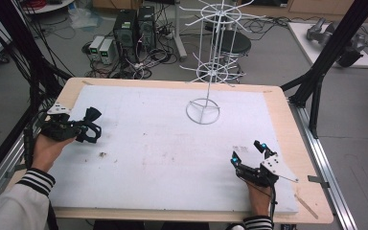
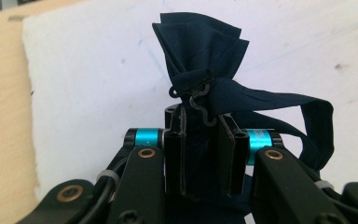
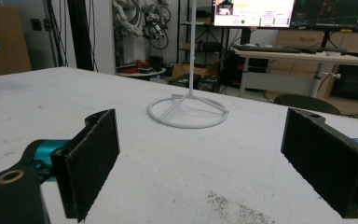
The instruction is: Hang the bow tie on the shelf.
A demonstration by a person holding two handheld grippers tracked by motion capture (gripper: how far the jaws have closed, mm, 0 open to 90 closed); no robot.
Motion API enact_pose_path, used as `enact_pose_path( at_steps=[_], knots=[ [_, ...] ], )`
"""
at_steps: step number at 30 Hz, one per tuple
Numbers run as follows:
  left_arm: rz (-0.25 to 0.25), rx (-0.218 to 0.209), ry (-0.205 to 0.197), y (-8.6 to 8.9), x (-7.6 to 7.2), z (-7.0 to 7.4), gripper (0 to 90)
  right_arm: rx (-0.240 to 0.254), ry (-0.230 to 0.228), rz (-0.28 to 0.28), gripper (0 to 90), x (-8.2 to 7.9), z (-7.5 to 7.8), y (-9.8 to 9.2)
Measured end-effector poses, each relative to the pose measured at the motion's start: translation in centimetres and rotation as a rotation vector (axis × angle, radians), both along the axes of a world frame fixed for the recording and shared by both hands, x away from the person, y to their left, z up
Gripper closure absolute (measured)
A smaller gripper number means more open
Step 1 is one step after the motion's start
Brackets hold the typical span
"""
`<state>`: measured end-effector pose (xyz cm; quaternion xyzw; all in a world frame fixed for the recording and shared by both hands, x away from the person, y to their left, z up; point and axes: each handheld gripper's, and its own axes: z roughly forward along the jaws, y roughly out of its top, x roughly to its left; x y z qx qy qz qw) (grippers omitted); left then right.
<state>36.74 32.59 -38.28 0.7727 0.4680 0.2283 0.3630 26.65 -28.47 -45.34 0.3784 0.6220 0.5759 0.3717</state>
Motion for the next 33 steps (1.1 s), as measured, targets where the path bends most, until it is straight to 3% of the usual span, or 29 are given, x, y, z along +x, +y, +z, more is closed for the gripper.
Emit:
enact_pose_path(
  at_steps=[11, 18, 33],
  knots=[
    [-0.032, -0.054, -0.083, -1.3, -0.1, 1.2, 74.9, 0.000, 0.000, 0.000, 10.5, 0.0, 0.0, 0.0],
    [-0.065, -0.100, -0.144, -3.3, 0.0, 2.5, 74.9, -0.001, 0.001, 0.000, 10.5, 0.0, 0.0, 0.0],
    [-0.136, -0.178, -0.218, -6.7, 1.0, 4.6, 74.8, 0.001, 0.000, 0.002, 10.5, 0.0, 0.0, 0.0]
  ],
)
